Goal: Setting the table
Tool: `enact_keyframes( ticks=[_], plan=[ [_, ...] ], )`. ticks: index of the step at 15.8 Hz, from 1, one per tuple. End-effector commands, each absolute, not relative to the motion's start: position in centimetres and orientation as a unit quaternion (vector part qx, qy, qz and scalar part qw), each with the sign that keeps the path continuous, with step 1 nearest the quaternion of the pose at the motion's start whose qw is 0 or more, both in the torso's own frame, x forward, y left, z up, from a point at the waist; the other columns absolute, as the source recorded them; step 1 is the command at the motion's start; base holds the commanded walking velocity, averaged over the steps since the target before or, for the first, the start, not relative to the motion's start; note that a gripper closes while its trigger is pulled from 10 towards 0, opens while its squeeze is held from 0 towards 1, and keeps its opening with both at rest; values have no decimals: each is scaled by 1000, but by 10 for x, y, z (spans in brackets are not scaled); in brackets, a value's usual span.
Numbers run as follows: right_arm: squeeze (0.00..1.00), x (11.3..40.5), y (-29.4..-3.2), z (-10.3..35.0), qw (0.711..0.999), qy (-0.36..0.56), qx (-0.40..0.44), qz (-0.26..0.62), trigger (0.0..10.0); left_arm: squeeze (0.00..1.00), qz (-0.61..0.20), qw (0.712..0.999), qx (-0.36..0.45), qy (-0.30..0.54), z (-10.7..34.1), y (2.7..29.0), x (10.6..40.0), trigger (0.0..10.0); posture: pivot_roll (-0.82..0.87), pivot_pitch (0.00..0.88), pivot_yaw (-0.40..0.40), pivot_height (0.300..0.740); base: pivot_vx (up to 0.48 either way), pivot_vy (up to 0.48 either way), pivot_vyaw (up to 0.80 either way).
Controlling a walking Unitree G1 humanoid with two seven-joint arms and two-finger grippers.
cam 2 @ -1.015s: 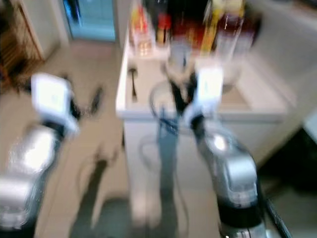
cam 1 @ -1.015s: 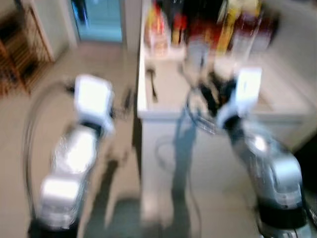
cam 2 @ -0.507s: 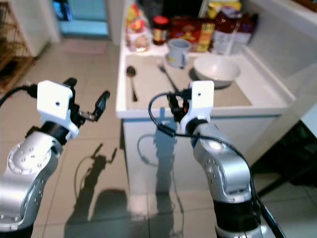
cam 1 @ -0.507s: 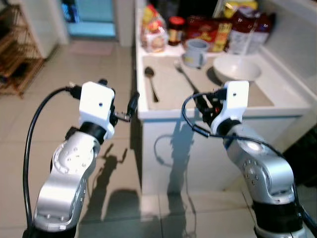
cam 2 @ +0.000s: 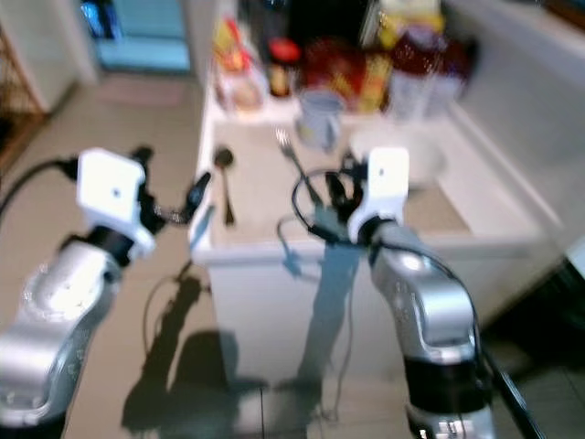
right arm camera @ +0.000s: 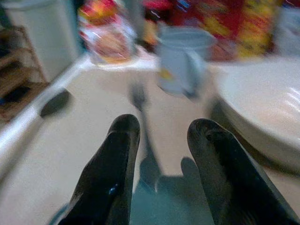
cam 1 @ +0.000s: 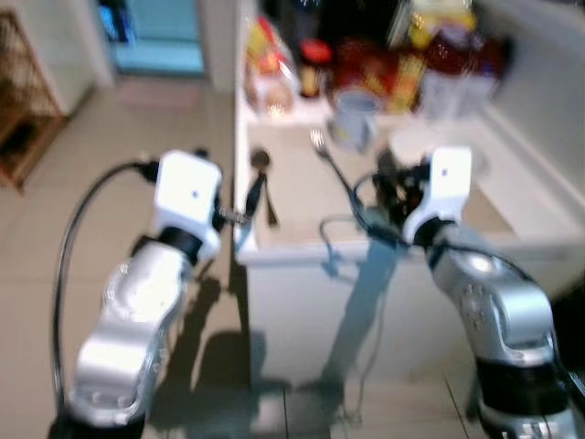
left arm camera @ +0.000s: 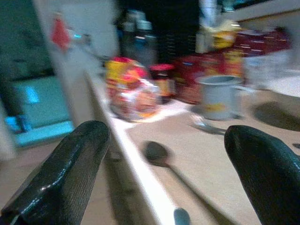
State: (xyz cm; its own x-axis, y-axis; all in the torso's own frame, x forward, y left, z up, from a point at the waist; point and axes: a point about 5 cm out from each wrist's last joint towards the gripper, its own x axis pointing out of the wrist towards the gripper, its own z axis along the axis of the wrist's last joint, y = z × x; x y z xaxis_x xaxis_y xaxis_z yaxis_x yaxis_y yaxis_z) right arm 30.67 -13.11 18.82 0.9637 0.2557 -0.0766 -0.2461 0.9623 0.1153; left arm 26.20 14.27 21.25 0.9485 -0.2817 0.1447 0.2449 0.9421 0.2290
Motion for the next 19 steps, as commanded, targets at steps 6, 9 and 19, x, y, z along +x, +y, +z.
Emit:
enact_keyframes(
  ticks=[6, 9, 19],
  plan=[
    [1000, 309, -118, 197, 980, 44, 82, 178, 10000, 0, -116, 983, 114, -80, 210, 150, 261, 10000, 58, 8, -79, 740, 209, 0, 0],
    [1000, 311, -118, 199, 980, 48, 80, 179, 10000, 0, -113, 984, 113, -83, 211, 152, 261, 10000, 57, 11, -81, 740, 0, 0, 0],
    [0, 360, -114, 184, 968, 199, 0, 154, 10000, 0, -284, 951, 109, -48, 206, 129, 245, 10000, 53, 31, -83, 740, 0, 0, 0]
  ],
)
